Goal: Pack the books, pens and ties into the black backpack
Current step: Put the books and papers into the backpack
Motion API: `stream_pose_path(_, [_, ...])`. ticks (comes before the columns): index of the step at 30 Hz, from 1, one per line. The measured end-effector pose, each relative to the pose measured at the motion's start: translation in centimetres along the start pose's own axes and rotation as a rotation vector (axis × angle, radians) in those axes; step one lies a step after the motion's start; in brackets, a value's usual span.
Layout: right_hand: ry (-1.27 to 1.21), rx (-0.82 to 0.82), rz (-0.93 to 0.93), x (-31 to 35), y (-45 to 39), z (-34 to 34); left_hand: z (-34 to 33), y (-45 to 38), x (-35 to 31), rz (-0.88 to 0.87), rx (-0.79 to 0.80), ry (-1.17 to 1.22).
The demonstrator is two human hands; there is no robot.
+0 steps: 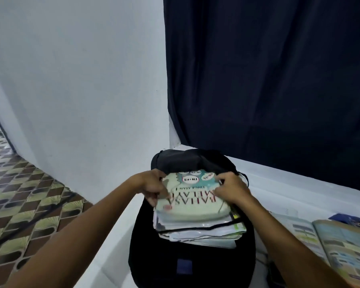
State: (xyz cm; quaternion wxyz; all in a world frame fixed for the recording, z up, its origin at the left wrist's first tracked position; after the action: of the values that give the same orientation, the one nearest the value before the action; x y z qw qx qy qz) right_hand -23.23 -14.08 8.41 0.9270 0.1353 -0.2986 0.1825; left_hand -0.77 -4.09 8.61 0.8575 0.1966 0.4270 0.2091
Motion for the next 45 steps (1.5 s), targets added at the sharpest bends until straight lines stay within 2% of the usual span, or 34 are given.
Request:
stream_pose_path(1, [0.247,-0.053,0.043,0.6,0.9,0.2,0.6,0.3,-0.7,-0.007,-0.096,-0.182])
stream_pose_path(2, [0.368,-0.076,0.117,1.1,1.7,-0.1,1.3,0.4,-1.6,-0.064,-0.223,-0.349])
stream_pose_path(4, [0.354,0.043,0.309,2.2,3.7,-1.5,1.7,-0.1,-3.5,-0.267,-0.416,-0.646])
stream_pose_path(5, [0.348,0.144,0.387,2.5,4.5,-2.7,1.4,-0.5,-4.5,-0.367,-0.442,-0.761])
stream_pose_path(7, [0.464,0.285,0.429,2.5,5.4,-5.0,0.5,-2.1,-6.2,-0.49,-0.449,-1.071])
stream_pose_path(9, [0.577,0.353,0.4,1.9,5.2,-7.1,-0.2,-4.2,-7.1,-0.516,-0.431,-1.334])
stream_pose_path(11, [0.621,0.358,0.379,1.2,4.6,-8.4,-0.1,-6.5,-7.1,-0.477,-0.37,-1.406])
stream_pose_path(16, [0.643,0.274,0.425,0.3,4.0,-9.4,1.2,-9.1,-7.2,-0.413,-0.236,-1.355])
stream_pose_path(20, [0.632,0.298,0.407,0.5,2.8,-9.0,2.7,-9.0,-8.4,-0.412,-0.11,-1.311])
stream_pose_path(27, [0.617,0.285,0.377,1.8,-2.1,-8.5,3.7,-7.8,-11.0,-0.433,-0.111,-1.408])
stream_pose_path(33, [0.545,0.328,0.443,1.4,-2.3,-7.8,2.1,-7.8,-10.3,-0.465,-0.191,-1.292])
stream_pose_path(36, [0.38,0.308,0.513,-0.3,0.5,-4.4,-0.7,-7.1,-11.2,-0.541,-0.316,-1.111])
stream_pose_path(38, [0.232,0.219,0.522,-2.8,2.9,-1.5,-3.8,-5.9,-12.7,-0.653,-0.311,-0.877])
stream_pose_path(41, [0.12,0.033,0.445,-9.9,6.5,3.4,-11.0,-4.6,-15.6,-0.8,-0.162,-0.525])
stream_pose_path(43, [0.046,-0.078,0.301,-15.8,8.7,6.6,-16.8,-4.4,-16.8,-0.778,-0.034,-0.406])
stream_pose_path(45, [-0.008,-0.187,0.127,-22.2,11.2,9.6,-23.1,-4.6,-17.5,-0.684,0.102,-0.387])
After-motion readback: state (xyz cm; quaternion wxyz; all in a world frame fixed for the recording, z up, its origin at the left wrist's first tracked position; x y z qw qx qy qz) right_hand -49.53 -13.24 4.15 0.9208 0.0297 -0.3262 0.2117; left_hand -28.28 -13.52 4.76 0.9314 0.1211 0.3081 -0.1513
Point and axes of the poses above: each hand's wrist, its own y-axis away from the middle knuckle, its own z-axis out of the back of the hand, x = y × z, the point moved 4 cm from there along -y, towards the middle knuckle, and after that the axes turned 8 degrees about x, right-handed, at the moved point
